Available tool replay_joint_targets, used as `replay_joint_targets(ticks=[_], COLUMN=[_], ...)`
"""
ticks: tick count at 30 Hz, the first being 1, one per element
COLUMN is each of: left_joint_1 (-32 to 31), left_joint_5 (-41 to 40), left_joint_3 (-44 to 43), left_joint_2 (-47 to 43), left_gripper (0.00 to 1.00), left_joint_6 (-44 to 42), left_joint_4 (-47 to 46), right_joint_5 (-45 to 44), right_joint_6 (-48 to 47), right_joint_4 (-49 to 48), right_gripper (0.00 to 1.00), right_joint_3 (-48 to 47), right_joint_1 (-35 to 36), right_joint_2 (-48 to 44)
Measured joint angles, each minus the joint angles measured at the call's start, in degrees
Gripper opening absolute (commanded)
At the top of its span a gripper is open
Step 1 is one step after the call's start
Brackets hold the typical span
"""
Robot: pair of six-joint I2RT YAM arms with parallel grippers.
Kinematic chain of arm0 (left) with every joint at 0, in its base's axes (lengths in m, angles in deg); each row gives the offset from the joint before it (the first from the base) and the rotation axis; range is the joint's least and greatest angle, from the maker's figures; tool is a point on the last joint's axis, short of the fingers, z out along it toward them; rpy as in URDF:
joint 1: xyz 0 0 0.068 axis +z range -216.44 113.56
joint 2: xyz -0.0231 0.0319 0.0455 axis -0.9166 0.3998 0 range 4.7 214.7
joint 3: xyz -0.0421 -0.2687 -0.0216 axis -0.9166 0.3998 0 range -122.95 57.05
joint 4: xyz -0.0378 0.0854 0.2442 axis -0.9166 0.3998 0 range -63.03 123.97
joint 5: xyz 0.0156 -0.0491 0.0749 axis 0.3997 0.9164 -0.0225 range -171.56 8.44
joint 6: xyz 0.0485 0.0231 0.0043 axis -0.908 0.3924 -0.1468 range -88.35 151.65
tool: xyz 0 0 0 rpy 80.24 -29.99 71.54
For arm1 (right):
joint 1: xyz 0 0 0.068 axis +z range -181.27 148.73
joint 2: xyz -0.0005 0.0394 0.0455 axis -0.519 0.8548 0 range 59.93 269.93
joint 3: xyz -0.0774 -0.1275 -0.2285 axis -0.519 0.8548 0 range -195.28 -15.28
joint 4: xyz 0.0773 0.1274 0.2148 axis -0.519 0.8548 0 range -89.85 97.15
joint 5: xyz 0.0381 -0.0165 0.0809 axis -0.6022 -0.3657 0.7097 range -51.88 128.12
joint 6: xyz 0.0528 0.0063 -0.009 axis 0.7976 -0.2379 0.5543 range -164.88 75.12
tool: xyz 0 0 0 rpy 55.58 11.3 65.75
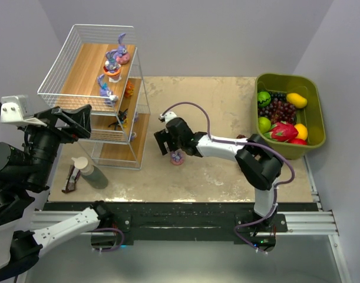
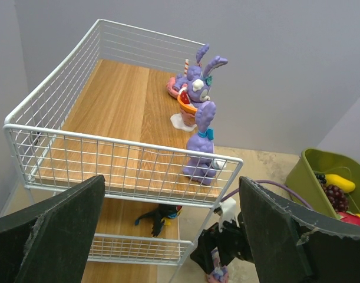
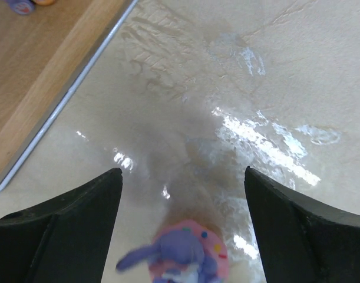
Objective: Place and organize the plastic toys onto the shelf
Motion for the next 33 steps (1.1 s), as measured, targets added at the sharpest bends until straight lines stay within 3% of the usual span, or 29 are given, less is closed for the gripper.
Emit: replay_joint_targets(ticks=[9, 25, 28, 33], left_joint_1=[0.0, 0.0, 0.0, 0.0], left_joint_5=[0.0, 1.0, 1.2, 1.3], left_joint_3=[-0.5, -5.2, -5.6, -5.6], left_joint_2=[0.6, 1.6, 1.7, 1.9], left_gripper=[1.0, 0.99, 1.0, 1.0], left_joint_6=[0.4, 1.6, 2.0, 2.7], left_joint_4=[0.2, 2.1, 2.6, 3.2], right_joint_5=[6.8, 11.6, 11.5, 11.2], right_joint_6=[-4.5, -10.2, -10.6, -10.2], right_joint_4=[-5.1, -8.0, -9.2, -11.0], right_gripper=[0.93, 0.87, 0.77, 0.44], right_joint_3=[12.7, 17.9, 18.4, 19.7], right_joint_1=[0.0, 0.0, -0.3, -0.6], right_joint_2=[-13.0, -8.3, -8.2, -8.5])
